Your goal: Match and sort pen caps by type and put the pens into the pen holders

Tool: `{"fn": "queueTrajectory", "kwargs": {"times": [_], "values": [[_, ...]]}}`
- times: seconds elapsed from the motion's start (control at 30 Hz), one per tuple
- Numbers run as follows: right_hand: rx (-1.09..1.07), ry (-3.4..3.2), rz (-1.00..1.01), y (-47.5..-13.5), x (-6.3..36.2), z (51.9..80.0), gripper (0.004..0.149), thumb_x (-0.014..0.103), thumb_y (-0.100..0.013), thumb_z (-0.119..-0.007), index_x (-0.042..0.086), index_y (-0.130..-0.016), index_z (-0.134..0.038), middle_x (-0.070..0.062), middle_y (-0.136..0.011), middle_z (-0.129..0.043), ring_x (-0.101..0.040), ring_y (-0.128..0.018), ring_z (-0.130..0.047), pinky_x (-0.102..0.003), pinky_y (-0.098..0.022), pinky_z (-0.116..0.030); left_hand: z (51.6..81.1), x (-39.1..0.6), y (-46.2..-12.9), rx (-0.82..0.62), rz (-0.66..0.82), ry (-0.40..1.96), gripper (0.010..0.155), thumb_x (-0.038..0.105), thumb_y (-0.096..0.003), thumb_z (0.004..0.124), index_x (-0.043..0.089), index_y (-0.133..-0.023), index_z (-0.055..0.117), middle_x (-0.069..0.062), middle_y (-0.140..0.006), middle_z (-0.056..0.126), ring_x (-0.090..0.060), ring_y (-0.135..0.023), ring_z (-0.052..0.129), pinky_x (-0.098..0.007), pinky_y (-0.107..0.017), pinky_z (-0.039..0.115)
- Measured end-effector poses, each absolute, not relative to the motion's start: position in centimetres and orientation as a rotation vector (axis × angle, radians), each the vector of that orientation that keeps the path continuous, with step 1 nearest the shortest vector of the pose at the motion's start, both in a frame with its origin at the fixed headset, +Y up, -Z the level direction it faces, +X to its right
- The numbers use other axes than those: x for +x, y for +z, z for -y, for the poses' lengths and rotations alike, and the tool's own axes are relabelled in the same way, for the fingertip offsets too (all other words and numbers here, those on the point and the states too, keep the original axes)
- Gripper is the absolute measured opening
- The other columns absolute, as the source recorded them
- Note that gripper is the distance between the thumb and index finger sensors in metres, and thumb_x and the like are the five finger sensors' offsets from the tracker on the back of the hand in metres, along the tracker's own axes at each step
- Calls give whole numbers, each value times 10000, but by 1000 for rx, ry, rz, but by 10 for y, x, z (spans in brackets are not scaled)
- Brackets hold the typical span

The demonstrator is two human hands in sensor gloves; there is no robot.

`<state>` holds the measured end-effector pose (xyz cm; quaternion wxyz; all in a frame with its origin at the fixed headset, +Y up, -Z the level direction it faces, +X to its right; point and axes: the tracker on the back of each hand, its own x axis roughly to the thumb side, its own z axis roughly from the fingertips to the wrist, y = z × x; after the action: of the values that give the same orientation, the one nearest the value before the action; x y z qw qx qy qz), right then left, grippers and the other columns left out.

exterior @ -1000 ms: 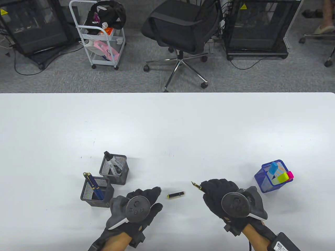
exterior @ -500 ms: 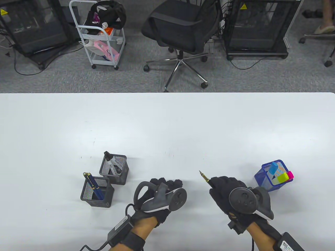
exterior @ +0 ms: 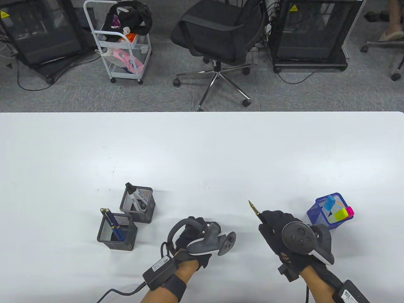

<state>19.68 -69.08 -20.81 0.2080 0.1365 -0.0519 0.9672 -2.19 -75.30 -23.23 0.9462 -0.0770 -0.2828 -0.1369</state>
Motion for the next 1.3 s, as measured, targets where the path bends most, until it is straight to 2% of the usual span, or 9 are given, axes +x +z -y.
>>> {"fn": "queueTrajectory", "kwargs": {"times": [0.3, 0.47, 0.57, 0.63, 0.67, 0.77, 0.87, 0.93, 1.3], "values": [[387, 2715, 129, -209, 194, 694, 521, 447, -442, -794, 123, -848, -757, -142, -779, -910, -355, -635, -967, -531, -525, -820, 758, -27, -237, -233, 565, -202, 611, 333, -401, 960, 79, -937, 812, -185, -735, 1025, -309, -484, 1015, -682, -519, 771], [395, 2708, 139, -207, 195, 692, 521, 443, -444, -790, 123, -853, -752, -142, -782, -908, -355, -639, -966, -533, -526, -819, 743, -40, -232, -290, 549, -99, 541, 368, -452, 798, 97, -919, 763, -147, -727, 953, -298, -507, 939, -700, -545, 707], [418, 2709, 137, -206, 194, 692, 519, 441, -445, -785, 125, -855, -749, -143, -783, -907, -356, -639, -966, -533, -527, -818, 720, -52, -223, -266, 558, -47, 509, 387, -481, 718, 143, -927, 739, -134, -801, 921, -317, -594, 939, -708, -559, 694], [438, 2708, 141, -204, 191, 691, 518, 439, -447, -782, 126, -858, -747, -146, -780, -912, -356, -636, -972, -534, -524, -821, 705, -63, -216, -239, 563, 26, 504, 393, -491, 682, 149, -930, 727, -188, -927, 873, -389, -704, 961, -710, -561, 704], [451, 2705, 145, -203, 190, 690, 518, 438, -446, -781, 128, -860, -744, -144, -771, -922, -359, -627, -980, -532, -519, -828, 698, -68, -212, -225, 562, 63, 504, 391, -496, 678, 150, -936, 719, -193, -919, 886, -387, -693, 988, -698, -556, 722], [533, 2684, 146, -197, 182, 686, 516, 428, -443, -785, 132, -865, -746, -134, -746, -945, -348, -609, -997, -528, -509, -838, 676, -93, -197, -85, 549, 260, 505, 377, -495, 700, 144, -940, 754, -125, -725, 1001, -293, -486, 1038, -653, -502, 784], [655, 2704, 176, -187, 167, 681, 515, 412, -433, -809, 148, -871, -752, -132, -751, -939, -349, -616, -985, -532, -522, -826, 666, -119, -182, 44, 520, 439, 504, 381, -486, 748, 145, -929, 806, -113, -682, 1009, -279, -450, 1016, -651, -493, 786], [729, 2746, 192, -181, 156, 680, 515, 399, -422, -832, 162, -872, -759, -131, -762, -935, -353, -631, -978, -538, -534, -818, 664, -127, -176, 54, 520, 502, 502, 376, -478, 773, 145, -919, 834, -116, -687, 1003, -285, -461, 1008, -661, -500, 777], [851, 2816, 168, -171, 135, 685, 516, 388, -411, -856, 179, -875, -772, -127, -775, -930, -353, -646, -973, -551, -556, -803, 659, -128, -169, 105, 529, 457, 495, 364, -461, 791, 165, -908, 865, -119, -709, 984, -289, -489, 993, -673, -519, 760]]}}
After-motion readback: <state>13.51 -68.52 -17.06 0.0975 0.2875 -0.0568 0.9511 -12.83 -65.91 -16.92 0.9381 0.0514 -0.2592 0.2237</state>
